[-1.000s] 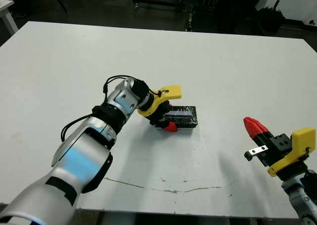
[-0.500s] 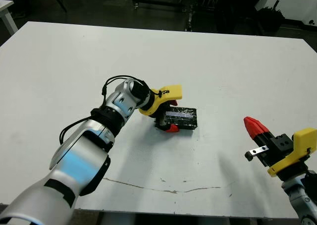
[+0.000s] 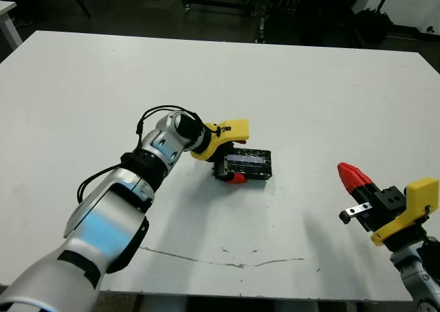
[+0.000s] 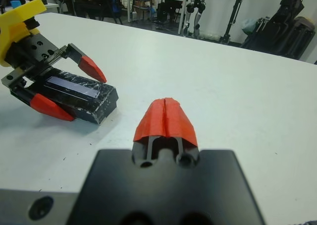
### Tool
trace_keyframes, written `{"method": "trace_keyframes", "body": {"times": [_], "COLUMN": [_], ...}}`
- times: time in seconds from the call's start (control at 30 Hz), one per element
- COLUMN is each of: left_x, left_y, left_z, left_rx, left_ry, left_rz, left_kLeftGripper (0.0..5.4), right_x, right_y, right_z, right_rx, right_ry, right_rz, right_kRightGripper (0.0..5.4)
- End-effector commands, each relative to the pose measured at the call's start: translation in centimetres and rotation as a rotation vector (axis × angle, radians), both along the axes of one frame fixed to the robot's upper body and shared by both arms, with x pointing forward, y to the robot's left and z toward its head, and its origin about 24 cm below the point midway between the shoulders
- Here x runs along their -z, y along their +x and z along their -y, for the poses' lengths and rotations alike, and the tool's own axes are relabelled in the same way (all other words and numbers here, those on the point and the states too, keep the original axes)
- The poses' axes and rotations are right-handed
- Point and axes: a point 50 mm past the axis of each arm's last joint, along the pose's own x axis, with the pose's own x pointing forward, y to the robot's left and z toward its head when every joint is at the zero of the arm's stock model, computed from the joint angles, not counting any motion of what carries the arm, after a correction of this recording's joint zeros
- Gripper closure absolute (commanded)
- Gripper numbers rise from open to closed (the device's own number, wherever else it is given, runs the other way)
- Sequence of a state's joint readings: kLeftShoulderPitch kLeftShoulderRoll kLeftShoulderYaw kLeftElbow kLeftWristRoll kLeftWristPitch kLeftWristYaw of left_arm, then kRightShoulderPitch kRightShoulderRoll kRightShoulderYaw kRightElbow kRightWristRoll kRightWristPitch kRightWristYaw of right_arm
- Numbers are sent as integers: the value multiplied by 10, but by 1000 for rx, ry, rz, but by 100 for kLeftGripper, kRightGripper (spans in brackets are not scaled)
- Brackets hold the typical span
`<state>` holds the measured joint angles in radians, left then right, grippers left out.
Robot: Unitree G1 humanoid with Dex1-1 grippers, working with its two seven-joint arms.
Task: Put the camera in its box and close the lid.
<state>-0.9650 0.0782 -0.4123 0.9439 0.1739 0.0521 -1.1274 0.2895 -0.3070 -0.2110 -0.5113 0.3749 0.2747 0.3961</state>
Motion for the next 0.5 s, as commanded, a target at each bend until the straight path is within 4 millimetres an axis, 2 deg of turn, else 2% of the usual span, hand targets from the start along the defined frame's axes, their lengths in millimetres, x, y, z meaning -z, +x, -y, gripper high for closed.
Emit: {"method": "trace_keyframes", "body": {"times": [0.03, 0.3, 0.5], "left_x": [14, -6, -3], "left_y": [-3, 3, 2], "left_z": [-20, -41, -45], "left_rx": [-80, -140, -190], "left_ry": [4, -108, -134], "left_rz": [-106, -115, -139], "left_kLeftGripper": [1, 1, 1], "right_x": [2, 3, 3], "right_y": [-1, 0, 0], "right_z": [2, 1, 2], "right_rx": [1, -2, 3], "right_ry": [-4, -3, 1], "right_rz": [-8, -5, -9], "right_kRightGripper": [540, 540, 540]}}
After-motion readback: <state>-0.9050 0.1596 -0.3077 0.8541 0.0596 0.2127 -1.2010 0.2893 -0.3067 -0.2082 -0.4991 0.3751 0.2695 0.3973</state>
